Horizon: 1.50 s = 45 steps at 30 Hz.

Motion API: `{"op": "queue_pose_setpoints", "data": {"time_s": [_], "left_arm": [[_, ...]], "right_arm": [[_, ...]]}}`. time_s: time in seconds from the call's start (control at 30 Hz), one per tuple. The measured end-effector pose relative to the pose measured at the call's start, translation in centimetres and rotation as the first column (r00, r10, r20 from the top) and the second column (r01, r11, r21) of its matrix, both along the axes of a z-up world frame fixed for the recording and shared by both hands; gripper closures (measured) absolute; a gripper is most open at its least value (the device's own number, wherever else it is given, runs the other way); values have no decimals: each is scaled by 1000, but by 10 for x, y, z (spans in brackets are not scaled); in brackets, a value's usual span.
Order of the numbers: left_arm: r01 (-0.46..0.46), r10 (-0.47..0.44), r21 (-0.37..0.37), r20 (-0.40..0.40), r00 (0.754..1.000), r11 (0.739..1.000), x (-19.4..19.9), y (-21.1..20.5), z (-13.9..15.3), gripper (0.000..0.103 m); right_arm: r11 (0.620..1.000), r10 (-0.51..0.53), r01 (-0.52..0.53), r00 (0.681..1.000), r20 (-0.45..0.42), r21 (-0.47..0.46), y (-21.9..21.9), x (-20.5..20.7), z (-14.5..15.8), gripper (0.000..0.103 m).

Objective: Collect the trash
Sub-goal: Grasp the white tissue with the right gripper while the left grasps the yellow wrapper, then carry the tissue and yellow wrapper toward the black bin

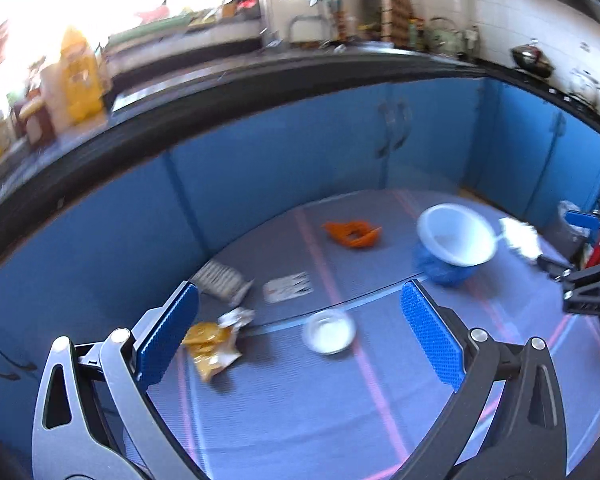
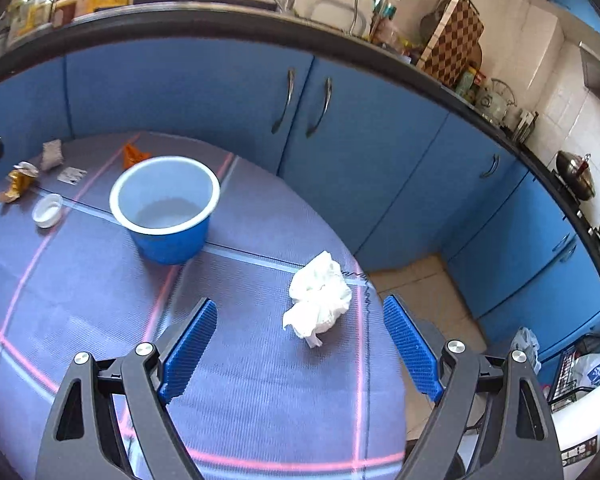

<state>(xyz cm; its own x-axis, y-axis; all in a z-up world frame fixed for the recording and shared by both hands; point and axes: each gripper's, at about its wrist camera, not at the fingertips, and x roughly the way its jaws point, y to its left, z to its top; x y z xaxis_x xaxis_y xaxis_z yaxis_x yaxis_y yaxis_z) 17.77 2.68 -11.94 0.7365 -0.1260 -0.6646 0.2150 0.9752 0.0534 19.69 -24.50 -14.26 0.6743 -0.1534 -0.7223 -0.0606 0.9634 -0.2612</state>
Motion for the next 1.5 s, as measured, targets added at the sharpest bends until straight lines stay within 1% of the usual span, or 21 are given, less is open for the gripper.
{"op": "queue_pose_setpoints", "data": {"time_s": [0.13,0.23,0.3,0.37,0.4,0.43,0.47,0.5,0.53,0.57,0.6,0.63,0.67,0.7,0.73,0.8,0.93,1.1,1.2,1.43,1.5], "left_arm": [[-61,59,-25,-68,996,998,19,30,-30,4],[-88,83,-40,-114,990,995,30,40,-50,4],[-112,106,-41,-129,986,993,37,45,-60,4],[-142,134,-41,-146,980,989,44,50,-69,4],[-162,155,-35,-151,976,986,47,53,-72,4],[-171,163,-36,-157,974,985,49,55,-73,6],[-176,167,-39,-165,972,984,51,56,-75,9],[-183,174,-39,-176,969,982,53,58,-78,22],[-188,177,-40,-185,967,981,54,60,-80,30],[-190,179,-44,-193,965,981,55,62,-81,30],[-190,178,-47,-191,965,981,54,63,-81,32],[-189,178,-41,-184,967,981,52,62,-81,36],[-184,176,-32,-180,968,982,51,61,-80,39],[-180,172,-27,-178,969,983,50,62,-80,50],[-177,170,-28,-170,971,984,48,62,-78,53],[-169,161,-36,-174,972,985,45,61,-74,56],[-140,134,-23,-159,978,990,37,52,-64,60],[-76,77,10,-123,989,997,18,31,-44,61],[-41,43,16,-101,994,999,6,20,-32,61],[59,-57,34,-44,997,998,-21,-21,-3,61],[83,-82,36,-31,996,996,-22,-38,4,61]], "right_arm": [[1000,-17,18,999,-39,9,-3,21,-19,20],[1000,-17,17,998,-55,16,-2,31,-29,20],[1000,-20,21,998,-57,11,-1,35,-33,20],[1000,-21,22,998,-61,11,0,38,-38,23],[1000,-20,21,998,-64,11,1,40,-39,28],[1000,-20,21,998,-58,16,1,41,-39,30],[1000,-23,24,998,-57,17,0,42,-39,37],[1000,-23,24,998,-57,19,0,43,-39,43],[1000,-24,25,998,-58,15,0,44,-39,50],[1000,-29,29,998,-56,3,0,45,-38,54],[999,-32,31,998,-53,-12,0,45,-38,61],[999,-29,28,998,-48,-23,1,45,-38,71],[999,-30,29,999,-42,-31,0,44,-37,76],[999,-35,34,999,-38,-39,-1,43,-35,85],[999,-34,33,999,-39,-35,-2,42,-34,89],[999,-26,25,999,-42,-22,-3,39,-29,94],[1000,4,-5,999,-45,-24,2,25,-23,96],[998,35,-37,999,-27,-41,7,4,-11,96],[997,53,-54,999,-8,-52,9,-11,-1,96],[994,92,-88,995,50,-68,10,-47,27,96],[993,98,-94,993,66,-70,9,-56,34,96]]}}
